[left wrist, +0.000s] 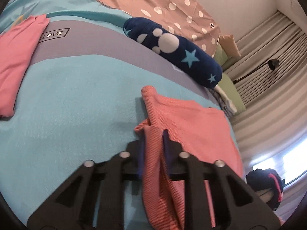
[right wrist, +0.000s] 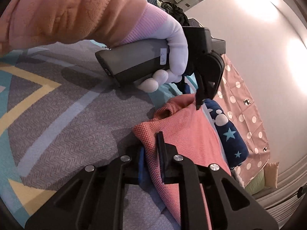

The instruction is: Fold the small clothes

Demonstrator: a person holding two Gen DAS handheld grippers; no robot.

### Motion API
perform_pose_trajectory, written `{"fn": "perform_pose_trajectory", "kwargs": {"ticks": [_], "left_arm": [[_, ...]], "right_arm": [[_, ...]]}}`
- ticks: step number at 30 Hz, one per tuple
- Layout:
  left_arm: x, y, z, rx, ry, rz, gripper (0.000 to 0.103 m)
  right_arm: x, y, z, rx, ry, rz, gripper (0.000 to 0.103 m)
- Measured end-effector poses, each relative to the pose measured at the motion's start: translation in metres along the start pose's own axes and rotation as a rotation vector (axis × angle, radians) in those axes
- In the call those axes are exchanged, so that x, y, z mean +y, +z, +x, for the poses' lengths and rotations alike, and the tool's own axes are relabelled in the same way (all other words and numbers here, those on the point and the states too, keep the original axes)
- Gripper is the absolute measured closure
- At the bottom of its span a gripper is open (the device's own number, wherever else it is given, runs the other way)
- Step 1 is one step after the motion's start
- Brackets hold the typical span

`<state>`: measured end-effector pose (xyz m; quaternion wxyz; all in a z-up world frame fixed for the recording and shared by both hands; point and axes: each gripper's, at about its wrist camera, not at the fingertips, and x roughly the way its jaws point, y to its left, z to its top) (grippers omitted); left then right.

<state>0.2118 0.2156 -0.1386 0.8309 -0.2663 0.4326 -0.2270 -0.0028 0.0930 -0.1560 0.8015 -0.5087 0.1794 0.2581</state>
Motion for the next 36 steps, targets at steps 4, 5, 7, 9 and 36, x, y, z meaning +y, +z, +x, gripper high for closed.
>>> {"fn": "perform_pose_trajectory", "kwargs": {"ticks": [4,5,7,9,36], "left_arm": [[0.008,0.007,0.002,-0.004,-0.008,-0.022,0.096],[0.007,0.009,0.003,-0.002,0.000,-0.017,0.096],[0.006,0.009,0.005,-0.002,0.017,0.024,0.096],[0.008,0.005,0.006,-0.011,0.014,0.049,0.096],[0.000,-0.027,-0.033,-0.016,0.048,0.064,0.051]], "right_arm": [[-0.003,0.004,0.005,0.007,0.043,0.039,0.098],[-0.008,0.005,0.000,-0.003,0.084,0.065,0.099],[-0.013,0.004,-0.011,-0.010,0.143,0.114,0.099],[-0.004,-0.001,-0.010,-0.006,0.128,0.069,0.099],[-0.012,-0.004,-0.009,-0.014,0.108,0.125,0.083]]}}
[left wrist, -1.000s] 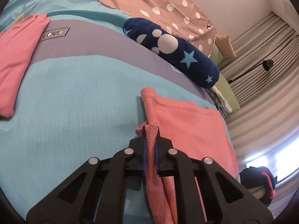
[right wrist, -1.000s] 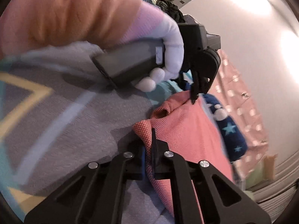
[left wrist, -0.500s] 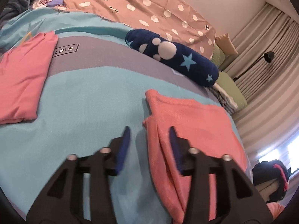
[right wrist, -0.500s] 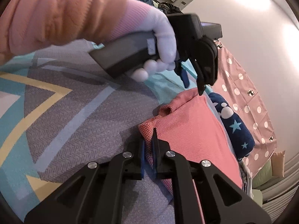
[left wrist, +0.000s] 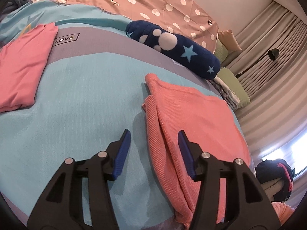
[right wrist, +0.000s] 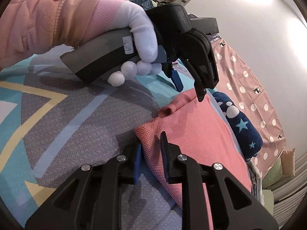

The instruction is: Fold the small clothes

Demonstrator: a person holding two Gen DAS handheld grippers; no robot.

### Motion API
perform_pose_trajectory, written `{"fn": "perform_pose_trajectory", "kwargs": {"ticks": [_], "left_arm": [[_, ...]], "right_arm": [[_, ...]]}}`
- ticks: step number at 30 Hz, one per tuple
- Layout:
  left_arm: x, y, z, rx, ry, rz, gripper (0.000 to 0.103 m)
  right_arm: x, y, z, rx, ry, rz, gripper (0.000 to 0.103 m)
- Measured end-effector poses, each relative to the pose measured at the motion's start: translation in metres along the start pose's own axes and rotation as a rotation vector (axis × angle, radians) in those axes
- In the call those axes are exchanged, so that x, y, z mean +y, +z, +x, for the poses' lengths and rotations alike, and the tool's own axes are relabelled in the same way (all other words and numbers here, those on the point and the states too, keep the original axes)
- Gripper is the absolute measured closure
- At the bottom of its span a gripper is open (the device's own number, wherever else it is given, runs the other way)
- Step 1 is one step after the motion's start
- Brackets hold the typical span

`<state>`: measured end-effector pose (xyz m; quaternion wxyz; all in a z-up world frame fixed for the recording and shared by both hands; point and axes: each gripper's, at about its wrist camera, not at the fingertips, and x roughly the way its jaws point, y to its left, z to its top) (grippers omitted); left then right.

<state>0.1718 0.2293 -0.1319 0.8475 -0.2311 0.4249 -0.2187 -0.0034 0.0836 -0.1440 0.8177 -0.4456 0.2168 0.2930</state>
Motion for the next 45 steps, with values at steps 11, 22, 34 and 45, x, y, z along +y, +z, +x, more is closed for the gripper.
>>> {"fn": "perform_pose_trajectory", "kwargs": {"ticks": [11,22,34,45], "left_arm": [[-0.006,0.002,0.012,0.014,-0.030,0.003,0.045],[0.011,0.034,0.012,-0.099,0.043,-0.052,0.098],[0.010,0.004,-0.014,-0.027,-0.027,-0.027,0.044],[0.010,0.021,0.025,0.003,-0.095,-0.100,0.042]], "right_arm": [[-0.003,-0.014,-0.018,0.036,-0.039,-0.019,0.059],[0.003,-0.008,-0.010,0.010,-0.035,0.012,0.059],[0.006,-0.011,-0.013,0.020,-0.098,-0.039,0.055],[0.033,0.010,0.007,0.002,-0.187,-0.125,0.089]]}}
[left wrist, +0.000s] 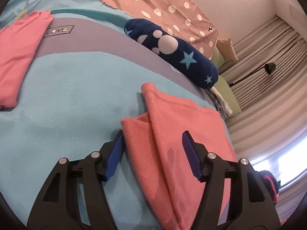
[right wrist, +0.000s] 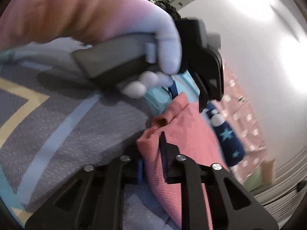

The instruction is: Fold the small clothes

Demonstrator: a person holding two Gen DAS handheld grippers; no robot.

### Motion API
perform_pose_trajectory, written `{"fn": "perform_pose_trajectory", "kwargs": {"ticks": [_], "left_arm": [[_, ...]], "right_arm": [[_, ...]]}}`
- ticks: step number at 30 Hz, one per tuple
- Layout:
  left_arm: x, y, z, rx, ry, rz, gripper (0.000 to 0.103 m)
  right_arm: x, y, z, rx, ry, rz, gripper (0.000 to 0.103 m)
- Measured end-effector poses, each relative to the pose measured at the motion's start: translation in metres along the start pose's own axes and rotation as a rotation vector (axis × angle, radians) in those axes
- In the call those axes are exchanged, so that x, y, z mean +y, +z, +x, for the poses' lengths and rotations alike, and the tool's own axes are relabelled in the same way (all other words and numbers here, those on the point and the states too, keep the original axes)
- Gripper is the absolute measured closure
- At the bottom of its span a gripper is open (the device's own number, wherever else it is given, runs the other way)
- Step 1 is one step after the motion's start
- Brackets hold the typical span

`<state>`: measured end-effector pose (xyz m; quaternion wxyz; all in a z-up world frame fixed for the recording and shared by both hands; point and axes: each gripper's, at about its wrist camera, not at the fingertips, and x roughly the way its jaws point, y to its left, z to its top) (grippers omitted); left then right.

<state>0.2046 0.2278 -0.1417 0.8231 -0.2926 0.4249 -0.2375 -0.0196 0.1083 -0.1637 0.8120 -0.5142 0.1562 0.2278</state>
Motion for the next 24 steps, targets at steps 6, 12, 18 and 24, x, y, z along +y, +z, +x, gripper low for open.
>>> {"fn": "perform_pose_trajectory", "kwargs": {"ticks": [6,12,18,24], "left_arm": [[-0.008,-0.004,0.005,-0.011,0.010,0.018,0.043],[-0.023,-0.017,-0.001,0.052,0.036,0.051,0.049],[-0.016,-0.007,0.012,0.026,0.046,0.050,0.064],[-0.009,0.005,0.020,0.018,0.060,-0.042,0.091]], "right_arm": [[-0.004,-0.001,0.001,0.004,0.007,0.021,0.089],[-0.029,-0.003,0.000,0.061,0.036,0.133,0.070],[-0.027,0.007,0.016,0.058,0.037,0.128,0.069],[-0.051,0.000,0.013,0.035,0.117,0.255,0.098]]}}
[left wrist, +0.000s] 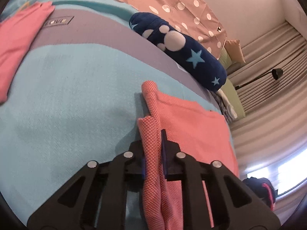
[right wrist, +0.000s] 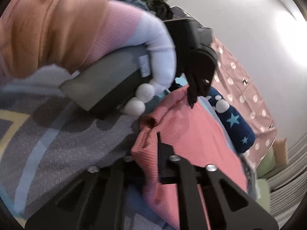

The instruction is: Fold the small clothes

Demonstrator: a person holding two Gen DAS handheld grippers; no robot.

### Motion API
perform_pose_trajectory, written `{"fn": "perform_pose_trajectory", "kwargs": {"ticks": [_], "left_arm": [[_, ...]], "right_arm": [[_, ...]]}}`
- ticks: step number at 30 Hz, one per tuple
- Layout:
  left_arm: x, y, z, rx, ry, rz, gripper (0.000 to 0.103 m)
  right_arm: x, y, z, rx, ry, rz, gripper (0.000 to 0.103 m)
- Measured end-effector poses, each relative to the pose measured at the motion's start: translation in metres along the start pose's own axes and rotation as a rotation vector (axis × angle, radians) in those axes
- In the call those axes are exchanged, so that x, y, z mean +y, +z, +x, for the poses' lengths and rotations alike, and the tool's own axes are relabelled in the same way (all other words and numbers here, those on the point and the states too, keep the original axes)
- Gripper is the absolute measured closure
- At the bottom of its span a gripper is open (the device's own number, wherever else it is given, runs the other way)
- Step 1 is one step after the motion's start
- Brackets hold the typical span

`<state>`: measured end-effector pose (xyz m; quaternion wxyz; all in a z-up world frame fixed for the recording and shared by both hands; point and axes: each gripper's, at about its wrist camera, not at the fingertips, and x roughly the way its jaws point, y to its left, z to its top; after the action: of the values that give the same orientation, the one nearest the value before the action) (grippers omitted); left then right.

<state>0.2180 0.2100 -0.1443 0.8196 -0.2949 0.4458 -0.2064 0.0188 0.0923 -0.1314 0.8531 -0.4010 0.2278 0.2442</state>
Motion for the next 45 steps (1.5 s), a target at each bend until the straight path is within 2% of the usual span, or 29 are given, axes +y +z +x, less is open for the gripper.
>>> {"fn": "perform_pose_trajectory", "kwargs": {"ticks": [2,8,12,17,24,33,38,42,45], "left_arm": [[-0.011,0.001,-0.004,-0.009,0.032,0.029,0.092],[-0.041,0.014,-0.015,-0.025,0.032,0.063,0.092],[-0.066,0.018,-0.015,-0.028,0.058,0.096,0.092],[-0.091,0.021,-0.008,-0.028,0.076,0.097,0.092],[-0.138,0.021,0.011,-0.020,0.116,0.136,0.092],[-0.223,0.006,0.070,0.020,0.128,0.232,0.092],[-0.269,-0.007,0.120,0.075,0.138,0.288,0.093],[-0.294,-0.018,0.160,0.121,0.158,0.321,0.093],[-0.307,-0.025,0.181,0.145,0.176,0.338,0.093]], "right_arm": [[-0.015,0.000,-0.003,-0.015,0.024,0.065,0.098],[-0.046,-0.006,-0.021,-0.045,0.072,0.217,0.098],[-0.069,-0.017,-0.031,-0.057,0.098,0.319,0.098],[-0.106,-0.036,-0.043,-0.064,0.109,0.431,0.098],[-0.153,-0.076,-0.050,-0.070,0.193,0.647,0.098],[-0.206,-0.152,-0.069,-0.075,0.220,0.878,0.098],[-0.229,-0.207,-0.078,-0.048,0.223,1.019,0.098],[-0.247,-0.246,-0.083,-0.031,0.218,1.114,0.098],[-0.251,-0.262,-0.087,-0.024,0.208,1.151,0.098]]}}
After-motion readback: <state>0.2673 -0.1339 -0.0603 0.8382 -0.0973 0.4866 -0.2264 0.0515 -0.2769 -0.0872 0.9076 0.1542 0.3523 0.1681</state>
